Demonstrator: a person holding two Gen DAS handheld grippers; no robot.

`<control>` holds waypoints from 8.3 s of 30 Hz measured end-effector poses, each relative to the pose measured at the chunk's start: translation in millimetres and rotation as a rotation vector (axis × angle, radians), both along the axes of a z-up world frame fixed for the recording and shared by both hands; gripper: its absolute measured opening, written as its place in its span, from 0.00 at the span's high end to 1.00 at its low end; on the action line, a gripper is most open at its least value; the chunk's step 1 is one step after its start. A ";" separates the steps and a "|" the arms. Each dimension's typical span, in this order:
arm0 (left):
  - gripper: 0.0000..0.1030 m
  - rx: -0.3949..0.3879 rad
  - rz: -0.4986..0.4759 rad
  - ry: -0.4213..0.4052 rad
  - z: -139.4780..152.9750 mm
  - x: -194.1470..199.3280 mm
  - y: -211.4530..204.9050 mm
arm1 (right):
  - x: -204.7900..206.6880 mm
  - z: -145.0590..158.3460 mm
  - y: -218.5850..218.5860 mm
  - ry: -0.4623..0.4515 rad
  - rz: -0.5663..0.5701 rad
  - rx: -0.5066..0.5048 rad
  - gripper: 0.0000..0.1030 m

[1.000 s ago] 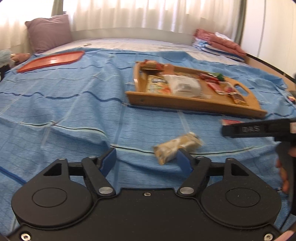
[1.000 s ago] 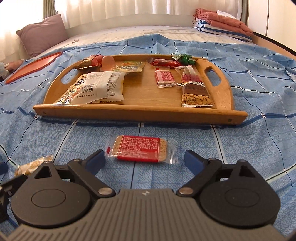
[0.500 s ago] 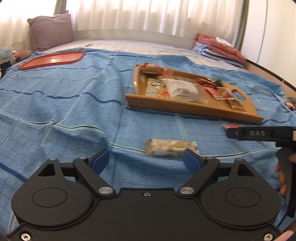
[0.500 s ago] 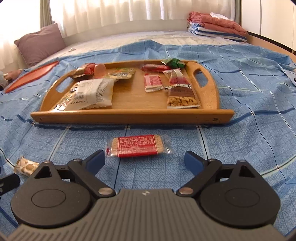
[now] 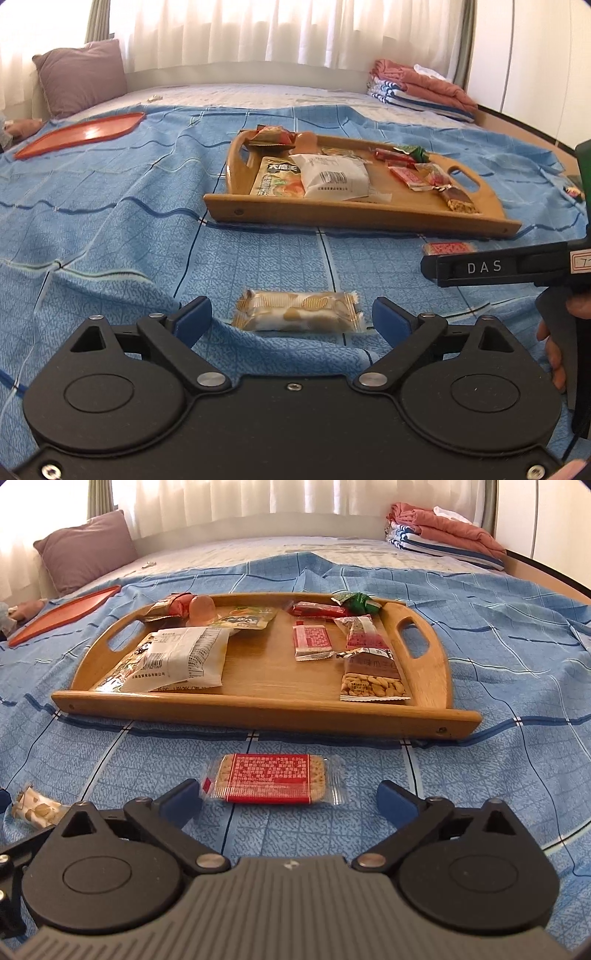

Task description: Organize snacks

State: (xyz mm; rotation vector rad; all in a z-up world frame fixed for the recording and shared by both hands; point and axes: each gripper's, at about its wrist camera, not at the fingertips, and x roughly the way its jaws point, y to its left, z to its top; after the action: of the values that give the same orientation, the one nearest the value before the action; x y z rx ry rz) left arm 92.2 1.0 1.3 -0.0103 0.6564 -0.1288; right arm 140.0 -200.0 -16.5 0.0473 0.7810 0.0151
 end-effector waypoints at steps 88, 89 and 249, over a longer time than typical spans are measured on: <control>0.51 0.012 -0.035 -0.058 27.9 5.8 -7.6 | -22.0 19.8 7.1 -0.059 0.163 0.006 0.34; 0.51 0.010 -0.036 -0.062 29.5 7.1 -8.6 | -21.7 22.0 5.8 -0.063 0.158 0.019 0.35; 0.00 -0.049 -0.052 -0.005 64.3 15.7 -7.9 | -53.3 102.0 -25.4 -0.276 0.047 0.016 0.00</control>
State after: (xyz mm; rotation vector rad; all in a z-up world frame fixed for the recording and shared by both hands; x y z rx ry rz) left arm 107.8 -6.9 65.6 -0.0405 0.6487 -0.1949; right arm 86.6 -225.4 85.5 0.0407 0.5062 0.0714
